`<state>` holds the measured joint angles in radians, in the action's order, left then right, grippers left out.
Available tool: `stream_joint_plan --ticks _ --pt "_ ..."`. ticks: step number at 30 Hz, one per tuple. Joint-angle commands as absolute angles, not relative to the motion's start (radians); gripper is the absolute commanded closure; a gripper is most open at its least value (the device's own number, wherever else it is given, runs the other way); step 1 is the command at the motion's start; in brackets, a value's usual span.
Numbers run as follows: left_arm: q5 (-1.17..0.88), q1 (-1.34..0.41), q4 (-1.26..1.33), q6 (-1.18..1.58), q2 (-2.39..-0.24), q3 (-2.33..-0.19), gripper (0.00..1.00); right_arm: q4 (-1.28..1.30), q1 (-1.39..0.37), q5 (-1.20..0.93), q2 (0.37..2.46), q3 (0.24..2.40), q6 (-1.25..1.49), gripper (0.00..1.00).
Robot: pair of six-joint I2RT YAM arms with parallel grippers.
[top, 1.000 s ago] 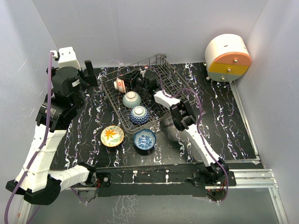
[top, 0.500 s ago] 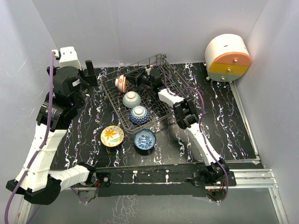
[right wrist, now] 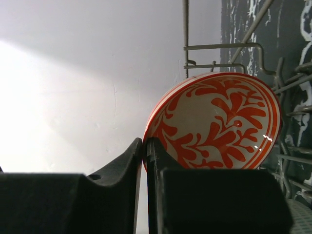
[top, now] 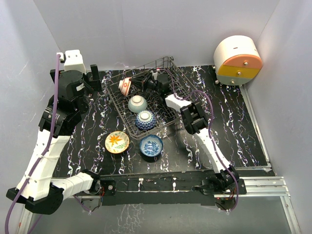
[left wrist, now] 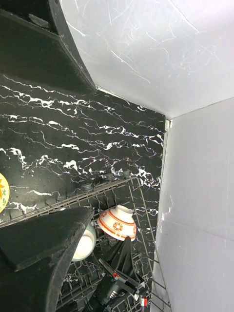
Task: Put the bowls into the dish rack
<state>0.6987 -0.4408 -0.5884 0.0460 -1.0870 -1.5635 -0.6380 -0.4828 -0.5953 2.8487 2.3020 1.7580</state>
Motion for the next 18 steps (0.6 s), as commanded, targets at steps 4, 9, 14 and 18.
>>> stream_joint_plan --ticks 4,9,14,18 --pt "0.698 -0.443 -0.573 0.005 -1.067 -1.565 0.03 -0.928 -0.495 -0.521 2.817 2.339 1.86 0.92" --pt "0.689 -0.443 -0.576 0.002 -1.068 -1.565 0.03 -0.895 -0.52 -0.513 2.858 2.418 1.882 0.92" --pt "0.701 -0.443 -0.575 0.0 -1.054 -1.559 0.03 -0.833 -0.546 -0.495 2.858 2.408 1.834 0.92" --pt "0.705 -0.444 -0.58 -0.002 -1.047 -1.556 0.03 -0.809 -0.556 -0.458 2.899 2.459 1.823 0.92"
